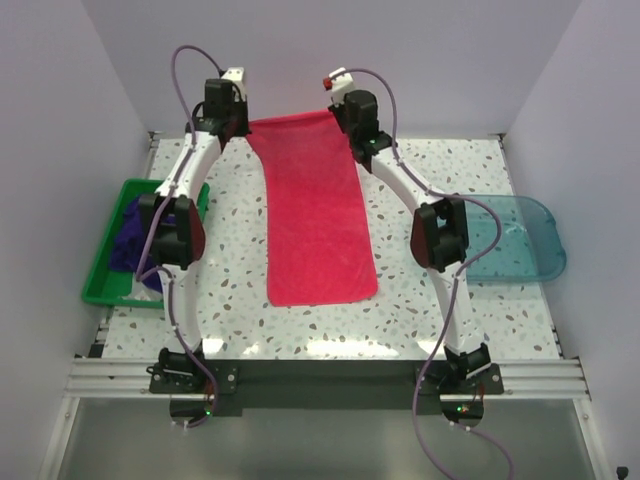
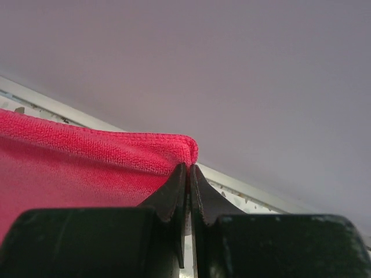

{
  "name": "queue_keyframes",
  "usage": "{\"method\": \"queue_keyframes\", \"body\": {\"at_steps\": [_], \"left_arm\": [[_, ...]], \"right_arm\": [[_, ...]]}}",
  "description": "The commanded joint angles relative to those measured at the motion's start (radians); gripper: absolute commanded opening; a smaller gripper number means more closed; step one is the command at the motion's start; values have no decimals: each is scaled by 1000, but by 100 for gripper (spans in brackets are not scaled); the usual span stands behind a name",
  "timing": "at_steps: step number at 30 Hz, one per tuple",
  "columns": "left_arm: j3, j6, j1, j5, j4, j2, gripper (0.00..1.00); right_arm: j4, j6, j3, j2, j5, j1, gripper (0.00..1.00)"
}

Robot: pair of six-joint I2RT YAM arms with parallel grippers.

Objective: Fold and stack the towels
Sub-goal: Fold the towel

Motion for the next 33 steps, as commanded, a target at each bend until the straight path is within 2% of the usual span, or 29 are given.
{"method": "queue_keyframes", "body": {"at_steps": [1, 6, 14, 18, 25, 33], "left_arm": [[-66, 24, 29, 6, 43, -114, 0], [-248, 13, 29, 82, 40, -241, 0], [-480, -47, 29, 237, -50, -410, 0], [-613, -78, 21, 303, -83, -504, 0], [-845, -75, 15, 326, -127, -622, 0], [-1048, -70, 8, 330, -135, -751, 0]], "right_arm": [[72, -60, -49, -108, 63, -20, 0], [30, -54, -200, -217, 30, -18, 0], [-77, -18, -542, -478, 32, -18, 0], [-204, 58, -614, -563, -5, -18, 0], [-394, 238, -818, -701, -103, -9, 0], [-493, 417, -998, -781, -169, -9, 0]]}}
